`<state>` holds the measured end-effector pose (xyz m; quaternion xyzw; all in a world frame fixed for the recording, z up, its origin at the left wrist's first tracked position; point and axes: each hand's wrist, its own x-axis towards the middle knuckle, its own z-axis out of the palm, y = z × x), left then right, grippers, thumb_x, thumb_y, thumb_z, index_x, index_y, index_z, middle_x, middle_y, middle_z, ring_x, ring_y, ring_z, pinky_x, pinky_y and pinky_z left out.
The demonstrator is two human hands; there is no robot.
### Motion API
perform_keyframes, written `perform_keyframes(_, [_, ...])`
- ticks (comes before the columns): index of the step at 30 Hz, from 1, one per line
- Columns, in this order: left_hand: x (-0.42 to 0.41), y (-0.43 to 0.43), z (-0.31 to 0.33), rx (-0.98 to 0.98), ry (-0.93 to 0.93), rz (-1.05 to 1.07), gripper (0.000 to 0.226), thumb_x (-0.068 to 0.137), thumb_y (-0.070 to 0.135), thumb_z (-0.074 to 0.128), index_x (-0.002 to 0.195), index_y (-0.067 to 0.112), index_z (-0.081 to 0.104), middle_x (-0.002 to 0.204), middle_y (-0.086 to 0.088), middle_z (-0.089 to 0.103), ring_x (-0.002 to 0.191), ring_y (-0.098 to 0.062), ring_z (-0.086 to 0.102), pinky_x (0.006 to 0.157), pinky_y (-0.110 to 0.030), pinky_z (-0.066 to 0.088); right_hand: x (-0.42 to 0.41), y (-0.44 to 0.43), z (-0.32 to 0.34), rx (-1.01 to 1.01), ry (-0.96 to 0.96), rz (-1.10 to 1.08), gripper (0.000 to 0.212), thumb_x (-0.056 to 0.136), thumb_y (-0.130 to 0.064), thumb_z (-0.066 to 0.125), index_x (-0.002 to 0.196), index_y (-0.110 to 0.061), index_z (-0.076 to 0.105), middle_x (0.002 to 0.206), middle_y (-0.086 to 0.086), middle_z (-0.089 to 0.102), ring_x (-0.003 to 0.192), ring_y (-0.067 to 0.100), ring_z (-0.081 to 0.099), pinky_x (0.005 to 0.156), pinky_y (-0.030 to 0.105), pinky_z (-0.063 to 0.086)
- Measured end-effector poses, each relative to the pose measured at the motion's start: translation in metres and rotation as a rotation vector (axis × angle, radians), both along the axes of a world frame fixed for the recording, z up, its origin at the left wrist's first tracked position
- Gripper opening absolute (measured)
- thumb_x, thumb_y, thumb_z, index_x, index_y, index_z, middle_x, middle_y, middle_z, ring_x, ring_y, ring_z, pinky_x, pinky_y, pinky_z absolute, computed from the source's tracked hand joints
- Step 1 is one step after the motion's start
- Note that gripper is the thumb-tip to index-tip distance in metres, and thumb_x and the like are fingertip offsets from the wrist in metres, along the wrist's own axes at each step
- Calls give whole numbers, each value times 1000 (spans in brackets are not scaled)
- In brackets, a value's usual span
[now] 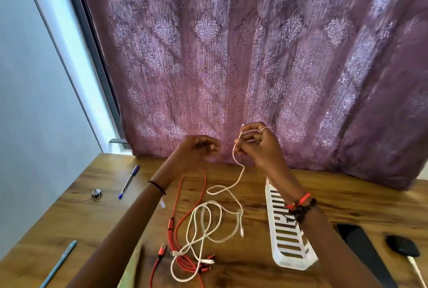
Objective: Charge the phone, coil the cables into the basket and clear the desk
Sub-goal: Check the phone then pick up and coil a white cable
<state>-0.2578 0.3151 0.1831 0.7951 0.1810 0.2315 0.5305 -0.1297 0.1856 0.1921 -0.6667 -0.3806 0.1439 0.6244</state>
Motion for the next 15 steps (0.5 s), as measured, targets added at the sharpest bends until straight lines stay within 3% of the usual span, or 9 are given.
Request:
perform_keyframes(2, [2,10,20,57,-55,56,36,86,-23,40,120,-16,51,106,-17,62,81,-3,66,77,-21,49,-2,2,11,21,-5,-46,26,78,2,67,91,-16,52,72,-3,65,72,10,64,77,32,51])
perform_keyframes(4, [4,17,42,344,-121,74,51,84,-25,34,127,-4,51,127,-16,56,114,-18,58,98,-28,41,-6,4,22,53,42,-15,25,81,4,63,89,-15,51,68,-4,66,66,10,67,72,28,53])
perform_keyframes(7, [11,22,69,777,-169,-123,66,80,-25,35,136,7,44,143,-7,44,136,-14,35,114,-18,22,-11,6,40,93,158,96,17,85,7,57,90,-8,56,70,3,63,52,12,68,54,19,55])
perform_keyframes(9, [18,25,81,975,-108,-271,56,85,-16,45,136,7,45,142,-8,45,135,-19,38,112,-17,21,-14,8,49,88,155,120,15,86,6,56,98,-2,58,72,5,62,50,11,66,52,18,54])
perform_keyframes(11, [26,28,87,1120,-6,-324,46,91,1,52,136,8,45,133,-11,54,124,-25,49,108,-23,31,-15,10,54,89,150,119,16,87,5,57,103,2,57,74,6,64,49,11,65,54,20,56])
perform_keyframes(15, [32,41,97,1344,225,-242,33,97,12,43,128,15,55,112,-9,61,107,-26,57,90,-40,46,-14,14,57,118,166,99,21,86,6,58,106,2,53,76,10,64,45,6,61,51,21,53])
